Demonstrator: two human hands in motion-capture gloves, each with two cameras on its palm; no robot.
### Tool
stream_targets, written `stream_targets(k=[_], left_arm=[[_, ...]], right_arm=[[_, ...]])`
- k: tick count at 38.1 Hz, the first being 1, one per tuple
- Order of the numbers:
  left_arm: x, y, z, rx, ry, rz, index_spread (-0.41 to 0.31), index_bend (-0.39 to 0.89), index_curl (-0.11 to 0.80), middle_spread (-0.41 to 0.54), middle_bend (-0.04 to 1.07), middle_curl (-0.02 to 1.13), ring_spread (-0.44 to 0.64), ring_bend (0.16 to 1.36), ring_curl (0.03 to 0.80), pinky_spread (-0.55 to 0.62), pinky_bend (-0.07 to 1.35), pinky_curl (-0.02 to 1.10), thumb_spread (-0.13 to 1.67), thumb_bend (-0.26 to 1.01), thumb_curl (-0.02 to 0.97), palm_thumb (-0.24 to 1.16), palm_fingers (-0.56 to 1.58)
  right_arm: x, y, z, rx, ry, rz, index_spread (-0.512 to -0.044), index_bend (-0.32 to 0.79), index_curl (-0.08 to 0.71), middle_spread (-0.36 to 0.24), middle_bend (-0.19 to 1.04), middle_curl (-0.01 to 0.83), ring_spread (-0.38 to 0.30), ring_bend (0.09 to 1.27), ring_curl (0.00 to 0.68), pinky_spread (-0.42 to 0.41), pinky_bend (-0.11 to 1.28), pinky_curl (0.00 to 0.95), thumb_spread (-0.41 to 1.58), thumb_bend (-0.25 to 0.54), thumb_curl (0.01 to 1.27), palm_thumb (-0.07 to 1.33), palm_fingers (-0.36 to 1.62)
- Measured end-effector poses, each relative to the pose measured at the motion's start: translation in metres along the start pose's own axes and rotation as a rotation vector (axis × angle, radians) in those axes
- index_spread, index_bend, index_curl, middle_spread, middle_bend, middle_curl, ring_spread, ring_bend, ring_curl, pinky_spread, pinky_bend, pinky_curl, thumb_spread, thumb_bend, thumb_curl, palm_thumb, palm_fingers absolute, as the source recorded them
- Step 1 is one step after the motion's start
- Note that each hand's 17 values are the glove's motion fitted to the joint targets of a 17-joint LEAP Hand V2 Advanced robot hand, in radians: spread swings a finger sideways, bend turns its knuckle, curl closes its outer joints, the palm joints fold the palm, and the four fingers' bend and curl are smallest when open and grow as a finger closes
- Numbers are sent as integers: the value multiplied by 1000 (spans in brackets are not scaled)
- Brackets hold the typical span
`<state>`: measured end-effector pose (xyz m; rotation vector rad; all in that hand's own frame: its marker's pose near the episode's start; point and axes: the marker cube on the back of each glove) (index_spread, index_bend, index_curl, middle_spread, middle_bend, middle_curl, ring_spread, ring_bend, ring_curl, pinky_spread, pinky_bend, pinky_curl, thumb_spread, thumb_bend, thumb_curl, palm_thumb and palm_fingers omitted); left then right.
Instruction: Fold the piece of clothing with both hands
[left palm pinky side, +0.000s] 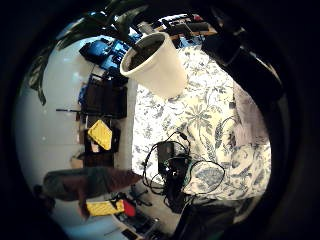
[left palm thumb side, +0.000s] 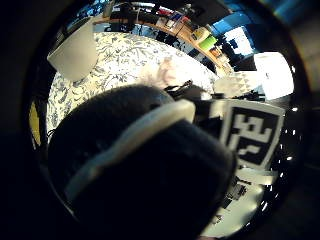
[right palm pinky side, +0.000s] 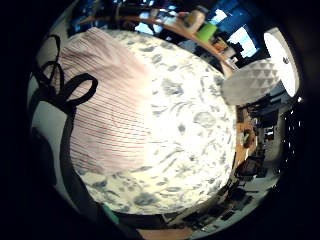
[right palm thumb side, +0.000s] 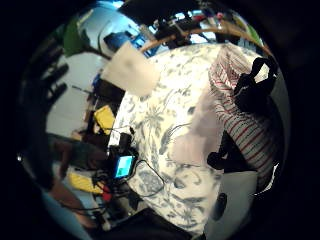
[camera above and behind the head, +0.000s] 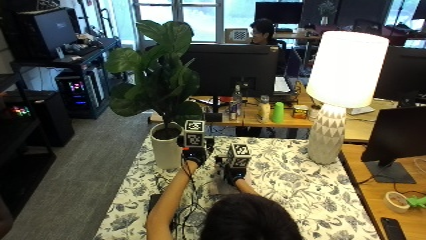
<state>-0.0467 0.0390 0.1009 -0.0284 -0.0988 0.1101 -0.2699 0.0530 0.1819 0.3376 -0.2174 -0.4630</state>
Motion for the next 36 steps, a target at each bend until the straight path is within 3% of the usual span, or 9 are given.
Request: stream_targets(k=[5, 8, 11, 12, 16, 18, 29, 33, 36], left_arm=[[-10, 9, 6, -18, 4, -13, 28, 103, 179, 240, 174, 271, 131, 823, 357, 251, 769, 379, 990, -70, 102, -92, 126], [-14, 8, 11, -23, 9, -21, 30, 102, 179, 242, 173, 273, 129, 823, 355, 250, 769, 377, 987, -69, 101, -92, 127], [-18, 5, 16, -36, 6, -32, 30, 102, 178, 242, 172, 274, 127, 824, 353, 249, 770, 375, 985, -71, 101, -96, 127], [-19, 5, 17, -40, 6, -35, 31, 102, 178, 242, 172, 274, 127, 824, 352, 253, 770, 374, 983, -74, 99, -100, 128], [-19, 6, 16, -45, 4, -42, 31, 96, 175, 242, 173, 276, 126, 828, 350, 255, 773, 372, 980, -74, 96, -100, 125], [-18, 6, 14, -41, 3, -41, 32, 97, 174, 242, 173, 276, 130, 829, 349, 255, 774, 371, 979, -74, 95, -99, 125], [-10, 5, 6, -42, -18, -25, 32, 98, 171, 242, 172, 278, 133, 838, 345, 256, 778, 365, 975, -77, 88, -107, 125], [-10, -2, 9, -23, -4, -42, 32, 98, 170, 242, 172, 279, 133, 840, 344, 256, 779, 364, 974, -77, 86, -106, 124], [-10, 13, -5, 41, -22, -87, 32, 102, 170, 242, 172, 279, 133, 841, 343, 258, 777, 362, 974, -77, 84, -106, 124]], right_arm=[[-24, 8, 59, -136, -173, -65, -246, 112, 327, -165, 421, 492, -231, 677, 444, -311, 644, 405, 462, -32, 583, 987, 1258], [-23, 16, 84, -401, -342, -66, -247, 100, 317, -167, 425, 493, -231, 685, 448, -311, 652, 409, 452, -31, 598, 984, 1248], [-23, 35, 70, -629, -440, 9, -252, 29, 281, -166, 381, 480, -221, 711, 453, -316, 707, 421, 554, -44, 590, 940, 1182], [-24, 34, 61, -599, -471, -4, -252, 9, 268, -159, 353, 472, -211, 722, 455, -315, 727, 424, 627, -42, 579, 922, 1149], [-15, 6, 20, -212, -457, -169, -248, 5, 231, -136, 322, 461, -178, 716, 449, -283, 727, 420, 815, -59, 529, 810, 1075], [-3, -1, -2, -130, -400, -155, -243, 13, 217, -124, 314, 459, -164, 711, 447, -258, 715, 418, 885, -50, 507, 779, 1057], [44, -1, -105, -85, -308, 74, -232, 45, 173, -95, 287, 450, -138, 676, 431, -202, 674, 399, 1111, -14, 436, 730, 1074], [60, -3, -115, -62, -295, 116, -230, 56, 170, -87, 274, 448, -138, 664, 426, -192, 663, 394, 1156, -9, 424, 741, 1086], [79, -5, -109, -60, -247, 180, -229, 60, 169, -89, 273, 448, -138, 654, 423, -189, 654, 391, 1182, -11, 414, 742, 1096]])
